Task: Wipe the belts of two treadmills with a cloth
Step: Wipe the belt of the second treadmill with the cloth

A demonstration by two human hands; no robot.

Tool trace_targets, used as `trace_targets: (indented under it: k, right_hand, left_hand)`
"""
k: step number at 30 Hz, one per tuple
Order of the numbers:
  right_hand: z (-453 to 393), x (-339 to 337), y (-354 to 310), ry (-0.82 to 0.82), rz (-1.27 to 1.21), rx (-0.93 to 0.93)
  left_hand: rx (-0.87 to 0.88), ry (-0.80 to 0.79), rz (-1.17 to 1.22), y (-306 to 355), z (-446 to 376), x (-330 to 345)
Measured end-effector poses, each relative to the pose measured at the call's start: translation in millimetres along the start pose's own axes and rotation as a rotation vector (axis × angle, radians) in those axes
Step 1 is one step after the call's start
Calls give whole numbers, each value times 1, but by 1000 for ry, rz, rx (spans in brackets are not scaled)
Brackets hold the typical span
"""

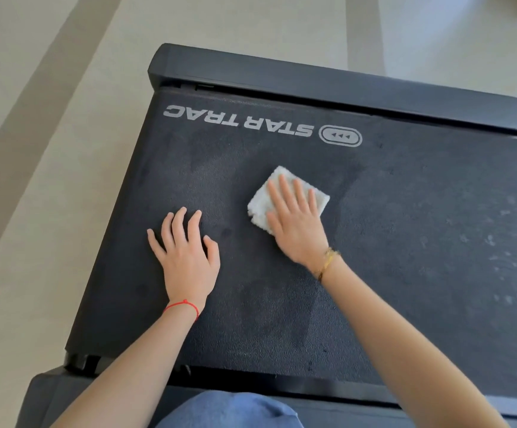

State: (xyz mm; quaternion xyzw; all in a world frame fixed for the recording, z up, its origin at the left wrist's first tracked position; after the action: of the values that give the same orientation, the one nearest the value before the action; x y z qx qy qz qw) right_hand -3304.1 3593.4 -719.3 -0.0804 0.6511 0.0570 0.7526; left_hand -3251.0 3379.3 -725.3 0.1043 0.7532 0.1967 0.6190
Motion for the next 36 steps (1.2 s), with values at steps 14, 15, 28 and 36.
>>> trace_targets:
  k: [14,15,28,36]
  right_hand:
    - [129,11,15,6,68,-144]
    - [113,8,32,-5,52,-41]
    - [203,22,-39,3,39,-326]
    - [97,6,64,-22,-8,41]
  left_hand:
    - [35,-10,55,1,5,-2]
    - [53,-12,61,2,5,-2]
    - [77,-17,59,6,6,-3]
    - [200,-207,43,10,25,-15]
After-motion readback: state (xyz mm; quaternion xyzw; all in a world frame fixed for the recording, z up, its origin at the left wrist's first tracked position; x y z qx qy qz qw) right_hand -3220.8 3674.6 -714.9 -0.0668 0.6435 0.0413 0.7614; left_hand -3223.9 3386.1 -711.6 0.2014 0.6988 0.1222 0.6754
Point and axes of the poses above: each hand's wrist, its own z-axis away from the middle knuckle, its own x-axis out of the palm, y = z × x, the point moved 4 cm from there along -z, towards the middle knuckle, and after that the axes turned 11 degrees about z, right-handed, at the moved point
